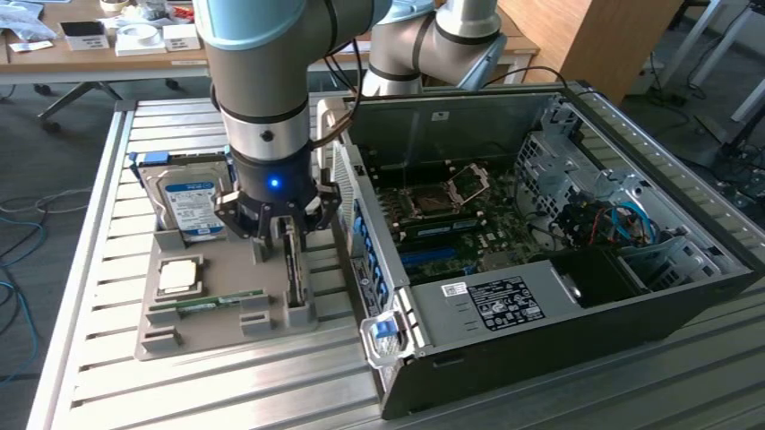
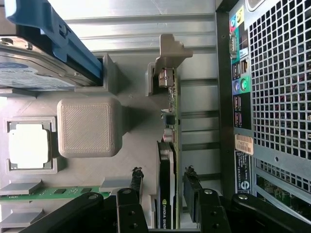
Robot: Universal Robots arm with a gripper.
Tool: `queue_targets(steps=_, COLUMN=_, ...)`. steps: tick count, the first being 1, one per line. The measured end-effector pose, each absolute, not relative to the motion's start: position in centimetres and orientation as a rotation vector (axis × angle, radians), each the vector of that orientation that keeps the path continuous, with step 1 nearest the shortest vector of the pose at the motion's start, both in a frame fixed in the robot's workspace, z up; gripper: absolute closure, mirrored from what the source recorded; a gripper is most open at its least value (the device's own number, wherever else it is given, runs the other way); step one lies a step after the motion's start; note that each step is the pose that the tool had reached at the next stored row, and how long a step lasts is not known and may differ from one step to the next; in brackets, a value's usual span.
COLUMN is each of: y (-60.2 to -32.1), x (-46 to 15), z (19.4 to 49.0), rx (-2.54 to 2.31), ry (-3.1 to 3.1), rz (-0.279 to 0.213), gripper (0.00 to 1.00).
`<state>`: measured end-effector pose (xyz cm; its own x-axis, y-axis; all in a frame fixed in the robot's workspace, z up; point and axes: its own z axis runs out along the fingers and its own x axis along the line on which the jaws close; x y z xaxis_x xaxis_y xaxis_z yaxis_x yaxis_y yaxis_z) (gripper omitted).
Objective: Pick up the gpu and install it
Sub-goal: 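Pick up the gpu and move the gpu toward the slot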
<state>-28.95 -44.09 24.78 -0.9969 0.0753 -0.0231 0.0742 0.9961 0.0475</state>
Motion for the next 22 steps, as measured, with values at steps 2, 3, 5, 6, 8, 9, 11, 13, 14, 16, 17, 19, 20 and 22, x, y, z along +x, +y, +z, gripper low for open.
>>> queue_targets(steps=2, y=-44.09, x=-28.95, z=24.69, rx=0.117, ry=3.114, rz=0.073, gripper=0.53)
queue_targets(steps=3, y=-44.09, x=-28.95, z=24.66, rx=0.117, ry=3.114, rz=0.073, gripper=0.53)
queue_targets(steps=5, y=-44.09, x=-28.95, z=24.58, rx=0.117, ry=3.114, rz=0.073, gripper=0.53)
queue_targets(steps=6, y=-44.09, x=-28.95, z=24.54, rx=0.117, ry=3.114, rz=0.073, gripper=0.53)
queue_targets(steps=8, y=-44.09, x=-28.95, z=24.45, rx=0.117, ry=3.114, rz=0.073, gripper=0.53)
queue_targets(steps=9, y=-44.09, x=-28.95, z=24.41, rx=0.117, ry=3.114, rz=0.073, gripper=0.53)
queue_targets(steps=11, y=-44.09, x=-28.95, z=24.31, rx=0.117, ry=3.114, rz=0.073, gripper=0.53)
queue_targets(steps=13, y=-44.09, x=-28.95, z=24.2, rx=0.117, ry=3.114, rz=0.073, gripper=0.53)
queue_targets(steps=14, y=-44.09, x=-28.95, z=24.14, rx=0.117, ry=3.114, rz=0.073, gripper=0.53)
queue_targets(steps=16, y=-44.09, x=-28.95, z=24.01, rx=0.117, ry=3.114, rz=0.073, gripper=0.53)
queue_targets(steps=17, y=-44.09, x=-28.95, z=23.94, rx=0.117, ry=3.114, rz=0.073, gripper=0.53)
queue_targets(steps=19, y=-44.09, x=-28.95, z=23.82, rx=0.117, ry=3.114, rz=0.073, gripper=0.53)
queue_targets(steps=20, y=-44.09, x=-28.95, z=23.78, rx=0.117, ry=3.114, rz=0.073, gripper=0.53)
queue_targets(steps=22, y=-44.09, x=-28.96, z=23.76, rx=0.117, ry=3.114, rz=0.072, gripper=0.53)
